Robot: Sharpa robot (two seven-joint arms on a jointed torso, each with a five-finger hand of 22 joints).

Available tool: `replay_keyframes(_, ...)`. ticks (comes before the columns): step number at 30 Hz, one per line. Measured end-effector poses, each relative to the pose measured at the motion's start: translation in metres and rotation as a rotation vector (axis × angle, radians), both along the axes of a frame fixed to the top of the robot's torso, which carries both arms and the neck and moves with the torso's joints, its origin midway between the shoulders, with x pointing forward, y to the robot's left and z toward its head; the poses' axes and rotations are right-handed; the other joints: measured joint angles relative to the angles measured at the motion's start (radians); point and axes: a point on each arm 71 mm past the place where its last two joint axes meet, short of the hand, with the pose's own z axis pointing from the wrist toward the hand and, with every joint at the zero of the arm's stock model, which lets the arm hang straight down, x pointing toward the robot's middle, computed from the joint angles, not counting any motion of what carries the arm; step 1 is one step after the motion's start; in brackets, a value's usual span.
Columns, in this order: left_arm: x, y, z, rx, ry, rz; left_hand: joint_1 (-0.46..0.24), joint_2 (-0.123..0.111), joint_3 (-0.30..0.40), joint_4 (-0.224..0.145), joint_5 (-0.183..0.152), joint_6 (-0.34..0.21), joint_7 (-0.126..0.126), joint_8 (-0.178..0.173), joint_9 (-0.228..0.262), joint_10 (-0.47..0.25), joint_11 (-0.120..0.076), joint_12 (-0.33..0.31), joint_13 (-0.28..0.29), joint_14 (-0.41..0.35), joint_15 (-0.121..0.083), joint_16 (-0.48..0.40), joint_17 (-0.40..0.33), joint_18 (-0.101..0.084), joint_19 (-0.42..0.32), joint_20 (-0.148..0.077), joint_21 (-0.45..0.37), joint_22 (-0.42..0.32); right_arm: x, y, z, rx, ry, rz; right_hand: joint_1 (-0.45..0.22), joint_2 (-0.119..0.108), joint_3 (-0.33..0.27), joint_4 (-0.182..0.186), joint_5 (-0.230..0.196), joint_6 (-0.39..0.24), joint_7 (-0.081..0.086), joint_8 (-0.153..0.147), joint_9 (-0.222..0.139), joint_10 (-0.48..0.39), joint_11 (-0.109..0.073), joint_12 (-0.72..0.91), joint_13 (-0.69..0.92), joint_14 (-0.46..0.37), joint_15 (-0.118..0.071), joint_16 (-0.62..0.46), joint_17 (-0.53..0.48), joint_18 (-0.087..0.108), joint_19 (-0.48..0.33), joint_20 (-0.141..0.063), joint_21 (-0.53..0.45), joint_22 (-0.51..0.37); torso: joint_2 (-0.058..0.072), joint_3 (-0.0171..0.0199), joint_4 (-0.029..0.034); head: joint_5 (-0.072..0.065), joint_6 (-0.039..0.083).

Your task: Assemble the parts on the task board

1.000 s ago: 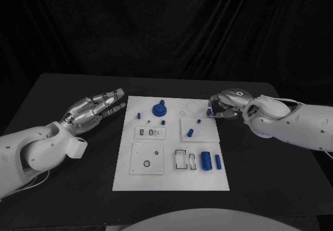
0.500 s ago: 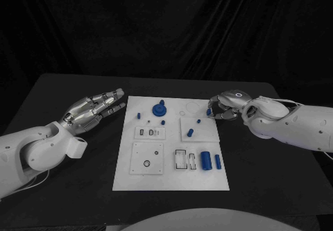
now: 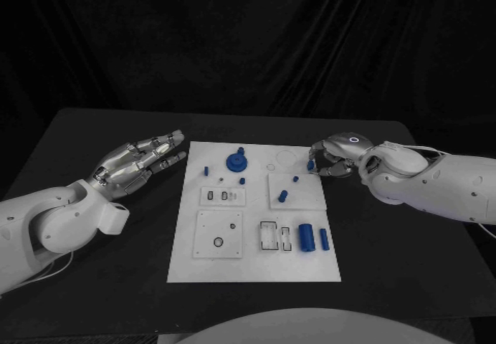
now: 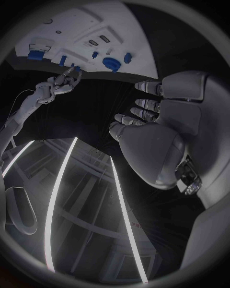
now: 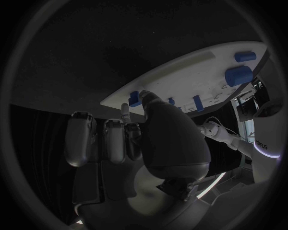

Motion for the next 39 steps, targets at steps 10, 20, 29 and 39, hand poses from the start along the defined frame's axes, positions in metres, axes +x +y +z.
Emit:
replay_keyframes(10, 0.0004, -0.0003, -0.0002, 0.001, 0.001, -0.001, 0.000, 0.000, 0.000, 0.000, 0.000, 0.000, 0.000, 0.000, 0.000, 0.000, 0.000, 0.000, 0.000, 0.000, 0.000, 0.000, 0.000, 0.000, 0.000, 0.000, 0.000, 0.000, 0.0008, 0.0006, -0.0005, -0.002, 0.002, 0.000, -0.009, 0.009, 0.003, 0.003, 0.013, -0.011, -0.003, -0.001, -0.009, 0.000, 0.000, 0.000, 0.000, 0.000, 0.000, 0.000, 0.000, 0.000, 0.000, 0.000, -0.004, 0.000, 0.001, 0.0000, -0.0001, -0.002, -0.004)
replay_keyframes(20, 0.0010, -0.0014, -0.0005, 0.001, 0.001, -0.004, 0.000, 0.000, 0.000, 0.000, 0.000, 0.000, 0.000, 0.000, 0.000, 0.000, 0.000, 0.000, 0.001, 0.000, 0.000, 0.000, 0.000, 0.000, 0.000, 0.000, 0.000, 0.000, 0.0015, 0.0003, -0.0011, -0.005, 0.006, -0.001, -0.027, 0.026, 0.041, 0.000, 0.183, 0.043, -0.007, -0.028, -0.040, 0.000, 0.000, 0.000, 0.000, 0.000, 0.000, 0.000, 0.000, 0.000, 0.000, 0.000, -0.009, 0.000, 0.000, 0.0001, -0.0005, 0.001, -0.006)
replay_keyframes(29, 0.0015, -0.0010, -0.0017, 0.002, 0.003, -0.003, 0.000, 0.000, 0.003, 0.003, 0.000, 0.000, 0.000, 0.000, 0.000, 0.000, 0.000, 0.000, 0.000, 0.000, 0.000, 0.000, 0.000, 0.000, 0.000, 0.000, 0.000, 0.000, 0.0024, 0.0025, -0.0018, -0.006, 0.009, 0.003, -0.022, 0.031, 0.068, -0.007, 0.236, 0.074, -0.009, -0.037, -0.048, 0.000, 0.000, 0.000, 0.000, 0.000, 0.000, 0.000, 0.000, 0.000, 0.000, 0.000, -0.009, 0.000, 0.000, -0.0003, -0.0004, -0.001, -0.008)
replay_keyframes(39, 0.0014, -0.0001, -0.0034, 0.003, 0.007, -0.002, 0.000, 0.000, 0.007, -0.001, 0.000, 0.000, 0.000, 0.000, 0.000, 0.000, 0.000, 0.000, 0.000, 0.000, 0.000, 0.000, 0.000, 0.000, -0.004, 0.004, 0.000, 0.000, 0.0027, 0.0033, -0.0021, -0.006, 0.010, 0.005, -0.010, 0.031, 0.079, -0.012, 0.244, 0.093, -0.014, -0.031, -0.044, 0.000, 0.000, 0.000, 0.000, 0.000, 0.000, 0.000, 0.000, 0.000, 0.000, 0.000, -0.009, 0.000, -0.001, -0.0006, 0.0001, 0.000, -0.008)
